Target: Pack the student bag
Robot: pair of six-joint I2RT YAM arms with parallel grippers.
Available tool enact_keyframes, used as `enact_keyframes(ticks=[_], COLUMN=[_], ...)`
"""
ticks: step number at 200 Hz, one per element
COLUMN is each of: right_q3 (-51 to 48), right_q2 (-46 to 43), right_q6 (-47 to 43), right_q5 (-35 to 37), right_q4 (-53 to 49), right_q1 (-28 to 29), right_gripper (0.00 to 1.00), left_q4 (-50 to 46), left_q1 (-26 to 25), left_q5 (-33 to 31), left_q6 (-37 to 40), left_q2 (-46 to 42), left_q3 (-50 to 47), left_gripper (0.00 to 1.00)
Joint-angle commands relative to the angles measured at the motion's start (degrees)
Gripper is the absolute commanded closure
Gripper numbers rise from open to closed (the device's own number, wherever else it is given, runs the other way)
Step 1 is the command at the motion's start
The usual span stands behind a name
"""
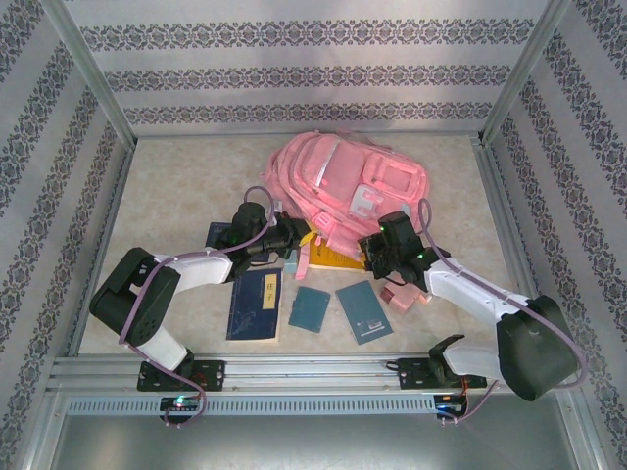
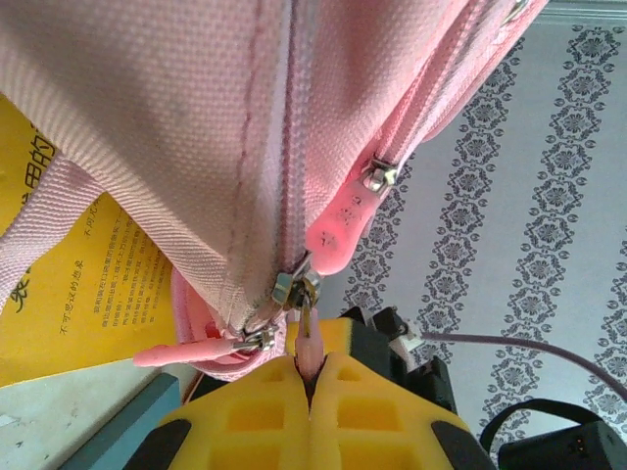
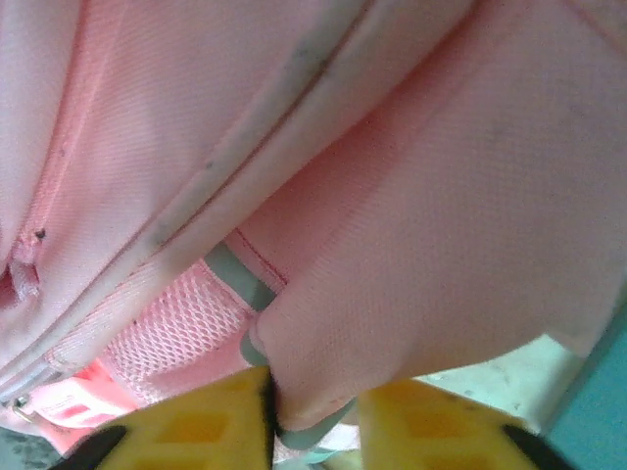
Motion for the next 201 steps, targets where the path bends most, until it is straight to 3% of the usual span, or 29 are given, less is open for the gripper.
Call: enact_keyframes(ticks=[1,16,119,201], right_q3=[-0.3,-0.3,-0.6,0.6], right_q2=[0.2,-0.3,-4.7,-6.9], right_q6=[-2.3,-4.1,-12.9,-20.2], right_q5=[2.9,3.1,4.2,5.6], right_q4=[0.9,-0.1,-9.9,-15.1], right_q1=[0.0,-0.5,-5.3,-8.7], right_gripper=[0.89,1.00,1.00,1.00], left_q4=[6.4,6.1,3.7,3.9], left_q1=[-0.4,-0.3,2.2,5.5], left_q5=[-0.1,-0.4,-5.5,-5.3], left_q6=[-0.3,-0.3,-1.1,-1.6], left_q2=[-1.6,-1.9,-5.4,-6.4], left_q3=[0.2,-0.1,-1.9,-2.7], left_gripper=[1.00,1.00,1.00,1.00])
